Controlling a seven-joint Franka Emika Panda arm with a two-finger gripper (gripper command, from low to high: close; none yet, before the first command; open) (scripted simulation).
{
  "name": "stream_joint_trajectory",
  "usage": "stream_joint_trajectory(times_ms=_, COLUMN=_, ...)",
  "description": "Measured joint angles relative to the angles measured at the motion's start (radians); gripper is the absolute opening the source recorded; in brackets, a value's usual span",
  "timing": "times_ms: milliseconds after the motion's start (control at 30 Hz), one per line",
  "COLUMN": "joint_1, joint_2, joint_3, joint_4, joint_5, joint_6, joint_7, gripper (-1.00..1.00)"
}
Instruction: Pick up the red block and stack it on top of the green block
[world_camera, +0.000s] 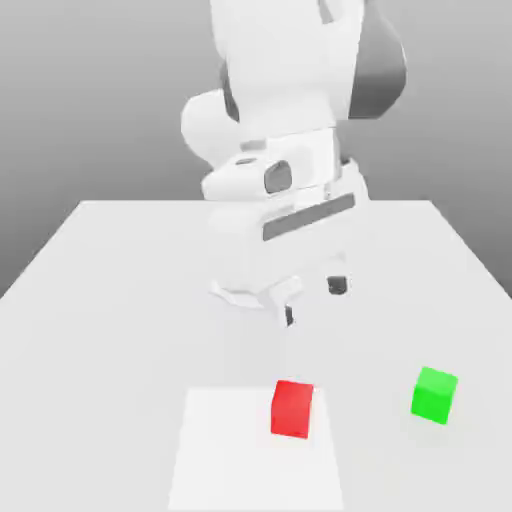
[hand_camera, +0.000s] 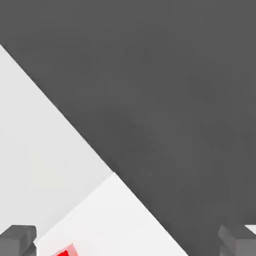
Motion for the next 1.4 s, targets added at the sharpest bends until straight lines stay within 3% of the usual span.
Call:
stream_joint_trajectory(times_ms=300, joint_1=0.021, joint_2=0.194, joint_3=0.002, joint_4=-0.124, joint_5=-0.114, joint_6=0.150, joint_7=-0.233, gripper=0.00)
stream_joint_trajectory(times_ms=533, joint_1=0.006, joint_2=0.306, joint_3=0.043, joint_4=-0.103, joint_5=-0.011, joint_6=0.241, joint_7=-0.318, gripper=0.00)
stream_joint_trajectory(times_ms=733, joint_1=-0.073, joint_2=0.417, joint_3=0.149, joint_4=-0.093, joint_5=0.101, joint_6=0.332, joint_7=-0.397, gripper=0.00)
stream_joint_trajectory(times_ms=767, joint_1=-0.088, joint_2=0.431, joint_3=0.167, joint_4=-0.093, joint_5=0.107, joint_6=0.344, joint_7=-0.401, gripper=-1.00)
stream_joint_trajectory(times_ms=1000, joint_1=-0.091, joint_2=0.432, joint_3=0.170, joint_4=-0.092, joint_5=0.108, joint_6=0.343, joint_7=-0.401, gripper=-1.00)
stream_joint_trajectory(times_ms=1400, joint_1=-0.037, joint_2=0.231, joint_3=0.064, joint_4=-0.117, joint_5=-0.095, joint_6=0.179, joint_7=-0.256, gripper=-1.00)
